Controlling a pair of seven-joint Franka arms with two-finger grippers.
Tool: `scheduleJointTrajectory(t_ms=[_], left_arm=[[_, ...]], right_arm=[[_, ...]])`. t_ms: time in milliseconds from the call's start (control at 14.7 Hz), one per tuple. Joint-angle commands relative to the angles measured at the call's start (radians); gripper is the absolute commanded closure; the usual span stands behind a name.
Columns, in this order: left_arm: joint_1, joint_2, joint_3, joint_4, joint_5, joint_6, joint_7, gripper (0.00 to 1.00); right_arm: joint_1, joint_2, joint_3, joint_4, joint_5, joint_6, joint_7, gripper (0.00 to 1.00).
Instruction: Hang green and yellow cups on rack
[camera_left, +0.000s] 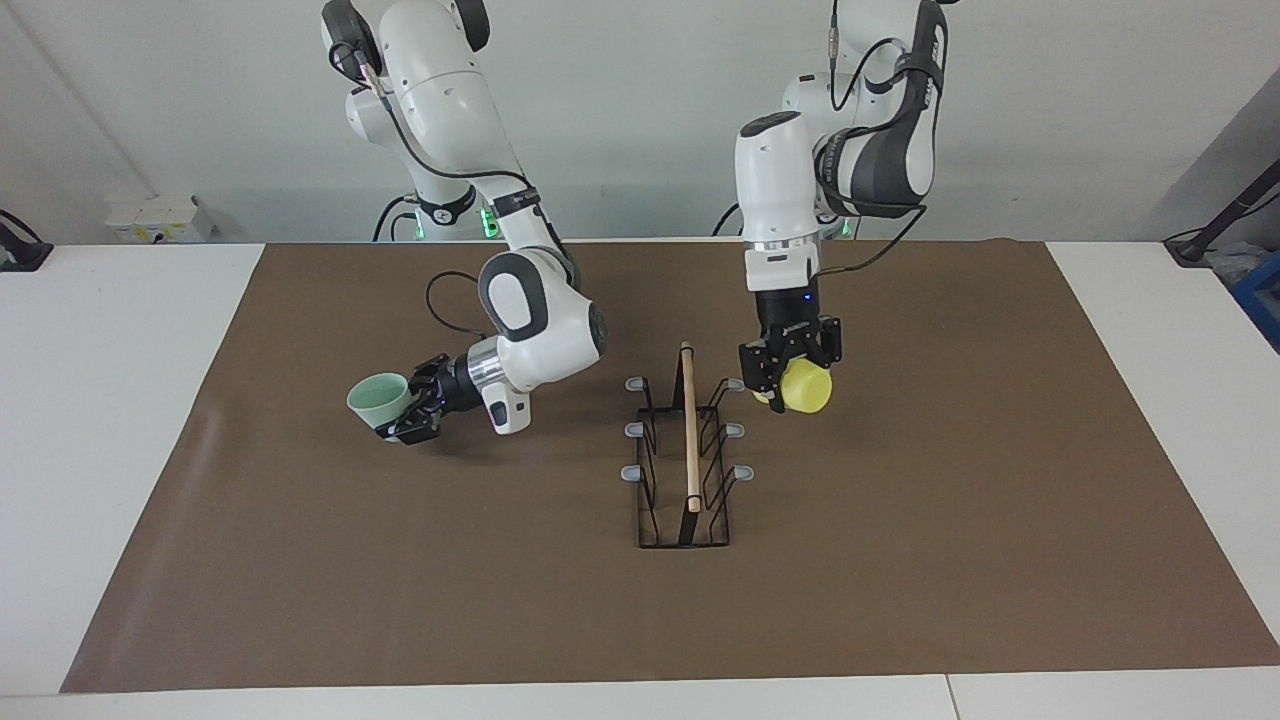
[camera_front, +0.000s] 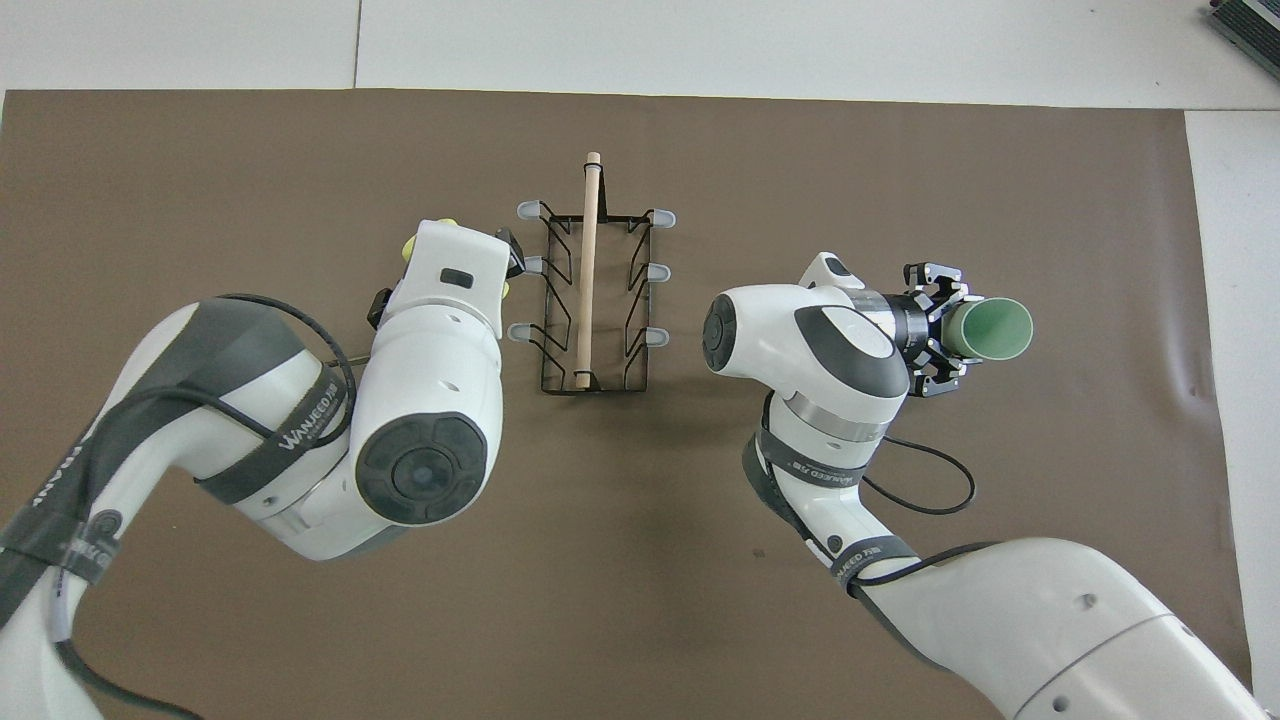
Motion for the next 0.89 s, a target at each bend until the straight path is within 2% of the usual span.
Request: scheduleJointTrajectory(t_ms=[0,341,546,819], left_arm=[[0.004,-0.040,-0.025,-0.064,0.156,0.030,-0.144,1.00],[0.002,-0.065,-0.068,-0.128,0.314,0.012,-0.316,1.00],[0.001,-0.059,-0.096,-0.143,0.435,-0.027,-0.466,1.00],[-0.007,-0.053,-0.113,-0.171,0.498,-0.048,-0.568,1.00]], right_arm=[[-0.080,-0.107,0.013,-0.015,0.103,0.011,-0.032,1.00],[-0.161,-0.192,0.011,-0.011,0.236,0.066,-0.062,1.00],[-0.227,-0.230,0.011,0.040,0.478,0.085,-0.051,1.00],[-0.250,-0.314,0.005,0.051,0.719,0.123,-0.028,1.00]])
